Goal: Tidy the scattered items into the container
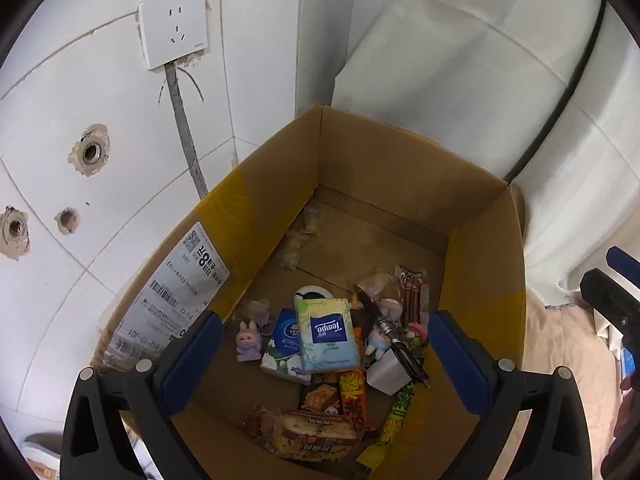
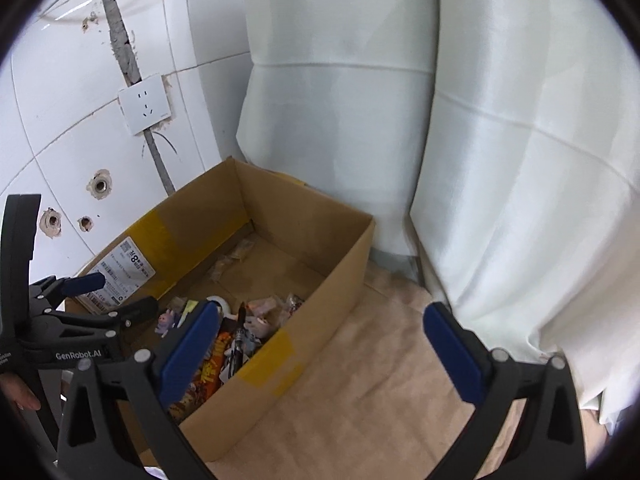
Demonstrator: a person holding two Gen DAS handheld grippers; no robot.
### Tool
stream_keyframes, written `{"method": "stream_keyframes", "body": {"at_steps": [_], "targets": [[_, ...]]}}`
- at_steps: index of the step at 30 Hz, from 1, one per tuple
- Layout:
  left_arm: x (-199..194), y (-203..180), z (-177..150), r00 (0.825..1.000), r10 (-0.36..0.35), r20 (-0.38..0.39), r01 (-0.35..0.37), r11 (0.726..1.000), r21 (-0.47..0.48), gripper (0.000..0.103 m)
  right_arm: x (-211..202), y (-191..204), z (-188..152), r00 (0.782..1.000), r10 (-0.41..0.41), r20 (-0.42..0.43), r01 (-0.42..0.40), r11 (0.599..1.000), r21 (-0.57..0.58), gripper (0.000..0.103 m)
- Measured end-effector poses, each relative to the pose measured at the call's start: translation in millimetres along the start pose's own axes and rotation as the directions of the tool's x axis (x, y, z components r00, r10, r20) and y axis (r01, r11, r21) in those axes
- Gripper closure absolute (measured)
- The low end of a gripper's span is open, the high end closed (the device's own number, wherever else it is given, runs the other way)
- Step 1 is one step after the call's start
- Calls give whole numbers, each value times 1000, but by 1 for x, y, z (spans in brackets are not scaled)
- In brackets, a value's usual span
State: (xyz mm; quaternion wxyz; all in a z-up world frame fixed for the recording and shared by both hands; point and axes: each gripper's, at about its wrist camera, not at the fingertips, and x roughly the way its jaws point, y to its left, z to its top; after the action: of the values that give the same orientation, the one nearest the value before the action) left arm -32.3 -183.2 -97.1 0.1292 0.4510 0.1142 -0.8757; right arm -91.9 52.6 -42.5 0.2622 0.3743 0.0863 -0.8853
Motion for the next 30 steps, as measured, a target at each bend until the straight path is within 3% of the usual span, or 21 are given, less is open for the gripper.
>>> {"method": "stream_keyframes", "body": {"at_steps": [5,11,17,22,26,30], "targets": [[-5,-16,0,999,-48,-26,49,998,30,0,-3,-7,-6,1000,4,-11,-4,1000,14,0],[-10,-49,-4,1000,18,-8,-17,996,88,0,-7,-25,-19,999,-17,-40,19,998,58,0],[-22,-103,-10,1000,-14,17,11,985,170,0,-33,-75,-41,993,-109,-47,115,980,160,0],[-36,-159,-14,996,-91,16,84,967,242,0,-70,-130,-69,964,-252,-82,265,930,254,0],[-55,-205,-20,988,-151,14,140,945,296,0,-116,-169,-98,917,-382,-115,399,864,308,0],[-75,-241,-28,975,-220,7,205,918,339,0,-162,-186,-122,888,-439,-136,456,810,367,0]]}}
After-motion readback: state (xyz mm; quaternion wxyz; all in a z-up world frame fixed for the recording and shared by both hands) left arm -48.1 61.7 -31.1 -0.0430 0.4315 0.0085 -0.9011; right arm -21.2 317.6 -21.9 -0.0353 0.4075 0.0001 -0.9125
